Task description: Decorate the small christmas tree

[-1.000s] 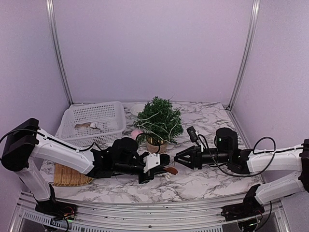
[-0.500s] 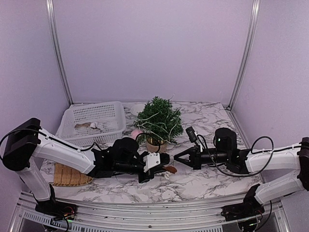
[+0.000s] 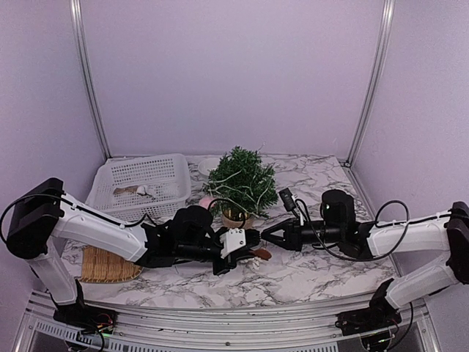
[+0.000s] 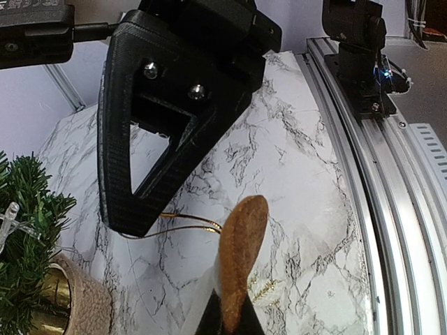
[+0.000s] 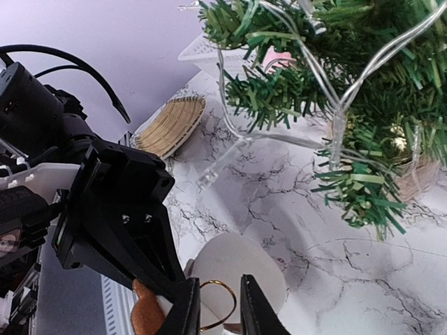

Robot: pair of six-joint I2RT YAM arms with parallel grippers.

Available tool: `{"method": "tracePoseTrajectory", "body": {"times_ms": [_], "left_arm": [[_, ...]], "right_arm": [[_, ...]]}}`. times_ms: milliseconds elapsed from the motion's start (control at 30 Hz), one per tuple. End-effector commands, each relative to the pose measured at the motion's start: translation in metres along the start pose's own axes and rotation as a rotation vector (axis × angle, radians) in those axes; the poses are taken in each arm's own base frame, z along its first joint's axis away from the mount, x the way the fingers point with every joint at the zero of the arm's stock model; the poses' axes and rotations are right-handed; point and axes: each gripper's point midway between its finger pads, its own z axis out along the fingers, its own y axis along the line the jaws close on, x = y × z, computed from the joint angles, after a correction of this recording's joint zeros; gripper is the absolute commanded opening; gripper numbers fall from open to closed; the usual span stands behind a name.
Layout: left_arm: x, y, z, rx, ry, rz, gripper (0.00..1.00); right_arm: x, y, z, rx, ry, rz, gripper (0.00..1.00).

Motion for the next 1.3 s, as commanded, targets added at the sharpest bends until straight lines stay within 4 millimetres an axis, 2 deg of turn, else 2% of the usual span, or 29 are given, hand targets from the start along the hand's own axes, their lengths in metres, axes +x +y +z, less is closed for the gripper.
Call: {"method": "tracePoseTrajectory", "body": {"times_ms": [0, 133, 500, 833, 1267], "left_arm": [[-0.003, 0.004, 0.005, -0.001, -0.003, 0.006, 0.00], [0.000, 0.007, 0.005, -0.012, 0.008, 0.001, 0.00], [0.011, 0.039, 0.006, -0.115, 0.039, -0.091, 0.00], [-0.001, 0.066, 0.013, -0.213, 0.028, -0.137, 0.00], [0.010, 0.079, 0.017, -0.243, 0.056, -0.187, 0.00]], "right_arm": [[-0.017, 0.012, 0.004, -0.065, -0.016, -0.023, 0.15], [-0.019, 0.017, 0.001, -0.082, -0.024, -0.034, 0.00], [-0.038, -0.001, -0.011, 0.069, -0.122, -0.099, 0.00], [-0.062, -0.012, -0.014, 0.161, -0.198, -0.146, 0.00], [-0.075, -0.026, -0.011, 0.240, -0.227, -0.169, 0.00]]}}
